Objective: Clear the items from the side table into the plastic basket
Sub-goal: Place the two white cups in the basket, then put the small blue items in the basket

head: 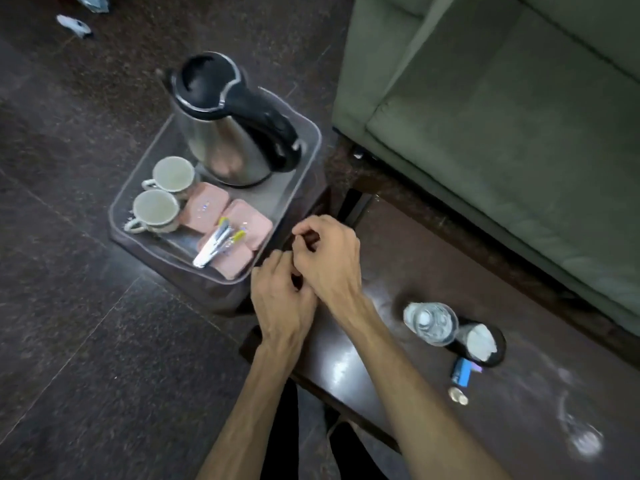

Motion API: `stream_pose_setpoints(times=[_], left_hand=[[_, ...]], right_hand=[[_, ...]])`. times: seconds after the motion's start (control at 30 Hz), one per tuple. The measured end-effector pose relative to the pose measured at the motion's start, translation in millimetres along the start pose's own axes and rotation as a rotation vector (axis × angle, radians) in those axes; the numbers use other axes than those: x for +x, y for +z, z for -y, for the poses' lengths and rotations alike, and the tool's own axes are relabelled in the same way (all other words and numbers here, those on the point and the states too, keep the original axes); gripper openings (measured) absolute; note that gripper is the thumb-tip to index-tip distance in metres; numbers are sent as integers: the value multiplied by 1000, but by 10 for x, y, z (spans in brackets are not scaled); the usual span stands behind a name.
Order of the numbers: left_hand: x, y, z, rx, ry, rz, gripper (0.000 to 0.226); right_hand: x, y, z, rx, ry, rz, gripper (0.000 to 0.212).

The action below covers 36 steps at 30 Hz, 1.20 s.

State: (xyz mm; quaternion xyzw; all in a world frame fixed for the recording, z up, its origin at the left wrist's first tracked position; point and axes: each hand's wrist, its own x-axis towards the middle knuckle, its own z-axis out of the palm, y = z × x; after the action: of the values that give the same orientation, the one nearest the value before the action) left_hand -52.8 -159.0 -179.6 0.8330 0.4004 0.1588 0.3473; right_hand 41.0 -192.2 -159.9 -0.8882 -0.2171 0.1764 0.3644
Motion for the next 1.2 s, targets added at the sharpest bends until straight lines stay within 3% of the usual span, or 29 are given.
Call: stream_pose_setpoints(times=[0.1,0.23,0.33,0.53,0.67,0.97,1.2], left_hand=[[-373,341,-317,32,77,142,5],[-913,745,-673,25,127,307,18],[-1348,1017,-863,46,160,409,10],[-2124,1467,-995,88,128,554,7],[-2384,1799,-987,167,-15,707,21],[-2389,2616,-1059,263,-115,751,43],[-2486,2719,-954,308,-91,706,29]], right_hand=[[-336,-395,-475,36,144,-116,14],[-833,-933,-1080,53,317,-237,14],[-1273,-1269,-1513,73,454,-325,15],[-2115,-1621,-2290,18,801,-479,6],[-2381,-1659,-2692,7,974,-440,11],[-1949,-1608,-3471,51,1022,-303,33],[-1885,-1534,-3637,17,1042,-258,11]])
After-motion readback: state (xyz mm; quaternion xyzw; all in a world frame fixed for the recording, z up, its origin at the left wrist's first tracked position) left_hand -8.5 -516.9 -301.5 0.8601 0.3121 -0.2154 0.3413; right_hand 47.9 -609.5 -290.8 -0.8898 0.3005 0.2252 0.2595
